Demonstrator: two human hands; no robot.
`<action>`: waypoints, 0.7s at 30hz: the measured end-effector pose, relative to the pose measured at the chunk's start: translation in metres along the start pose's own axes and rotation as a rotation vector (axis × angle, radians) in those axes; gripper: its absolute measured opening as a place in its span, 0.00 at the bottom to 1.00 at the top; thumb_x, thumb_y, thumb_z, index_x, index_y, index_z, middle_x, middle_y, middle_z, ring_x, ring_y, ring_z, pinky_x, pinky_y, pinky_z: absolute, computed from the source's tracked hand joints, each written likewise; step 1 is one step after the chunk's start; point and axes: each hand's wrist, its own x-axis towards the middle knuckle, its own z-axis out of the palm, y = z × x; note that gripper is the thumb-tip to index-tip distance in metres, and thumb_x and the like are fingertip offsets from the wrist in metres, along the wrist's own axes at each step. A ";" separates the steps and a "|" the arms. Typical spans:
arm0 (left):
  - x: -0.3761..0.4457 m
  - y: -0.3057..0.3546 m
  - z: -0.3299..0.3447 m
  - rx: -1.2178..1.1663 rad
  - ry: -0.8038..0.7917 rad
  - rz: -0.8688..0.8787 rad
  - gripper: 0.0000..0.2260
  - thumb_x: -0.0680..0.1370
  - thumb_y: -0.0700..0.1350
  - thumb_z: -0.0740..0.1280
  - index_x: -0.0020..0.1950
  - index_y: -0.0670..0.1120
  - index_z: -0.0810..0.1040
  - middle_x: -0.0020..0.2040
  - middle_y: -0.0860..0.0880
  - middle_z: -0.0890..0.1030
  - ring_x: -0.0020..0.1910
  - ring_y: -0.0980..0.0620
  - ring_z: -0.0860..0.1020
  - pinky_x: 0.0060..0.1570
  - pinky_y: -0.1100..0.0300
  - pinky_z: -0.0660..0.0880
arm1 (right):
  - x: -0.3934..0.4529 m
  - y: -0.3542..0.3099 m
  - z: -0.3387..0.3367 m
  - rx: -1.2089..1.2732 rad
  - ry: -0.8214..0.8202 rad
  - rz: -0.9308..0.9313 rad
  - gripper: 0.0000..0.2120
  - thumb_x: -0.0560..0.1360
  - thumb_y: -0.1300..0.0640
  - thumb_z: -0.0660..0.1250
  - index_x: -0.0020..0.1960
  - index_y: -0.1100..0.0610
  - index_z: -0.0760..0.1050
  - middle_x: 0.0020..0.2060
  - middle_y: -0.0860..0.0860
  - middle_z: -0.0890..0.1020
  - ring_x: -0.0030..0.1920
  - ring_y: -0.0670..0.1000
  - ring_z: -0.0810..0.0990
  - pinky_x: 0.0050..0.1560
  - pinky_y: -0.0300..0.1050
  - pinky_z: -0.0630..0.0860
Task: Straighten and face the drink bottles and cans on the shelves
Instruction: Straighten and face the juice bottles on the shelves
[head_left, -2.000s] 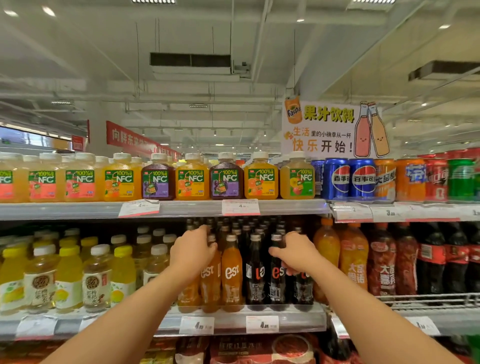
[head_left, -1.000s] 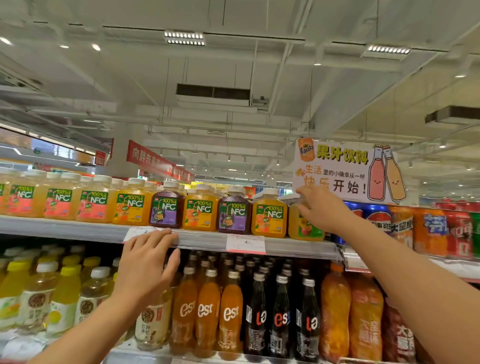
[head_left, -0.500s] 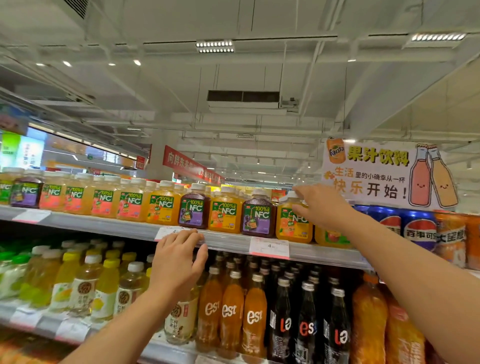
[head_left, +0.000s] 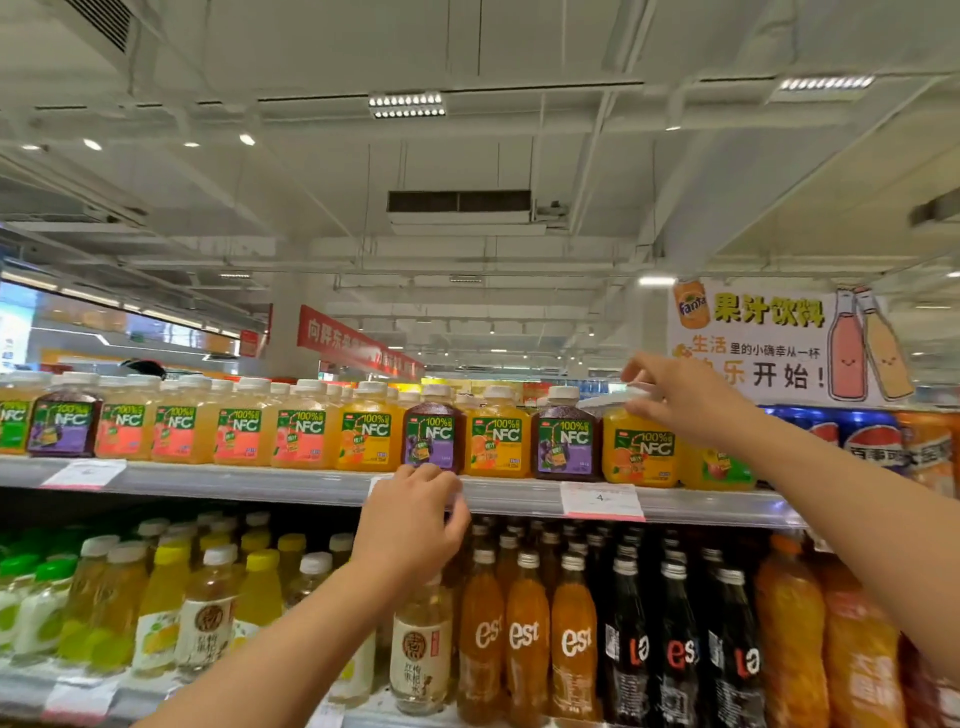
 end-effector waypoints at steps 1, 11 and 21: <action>0.007 -0.005 -0.003 -0.037 0.026 0.012 0.15 0.80 0.58 0.57 0.59 0.56 0.79 0.56 0.60 0.79 0.57 0.55 0.75 0.52 0.59 0.72 | -0.002 -0.002 -0.002 0.011 0.007 0.011 0.14 0.79 0.50 0.69 0.63 0.49 0.73 0.54 0.52 0.83 0.50 0.53 0.81 0.49 0.51 0.80; 0.124 -0.027 -0.035 -0.078 -0.072 -0.033 0.22 0.81 0.47 0.61 0.77 0.49 0.69 0.77 0.48 0.70 0.71 0.42 0.72 0.65 0.46 0.74 | -0.024 -0.014 -0.057 0.027 0.114 0.078 0.11 0.81 0.49 0.66 0.62 0.48 0.74 0.49 0.50 0.80 0.48 0.52 0.81 0.44 0.48 0.78; 0.150 -0.030 -0.038 -0.002 -0.181 -0.068 0.11 0.81 0.52 0.63 0.52 0.46 0.79 0.47 0.44 0.83 0.46 0.43 0.80 0.48 0.48 0.82 | -0.042 -0.015 -0.108 -0.012 0.175 0.074 0.11 0.81 0.49 0.66 0.62 0.49 0.75 0.46 0.47 0.81 0.45 0.45 0.80 0.38 0.42 0.75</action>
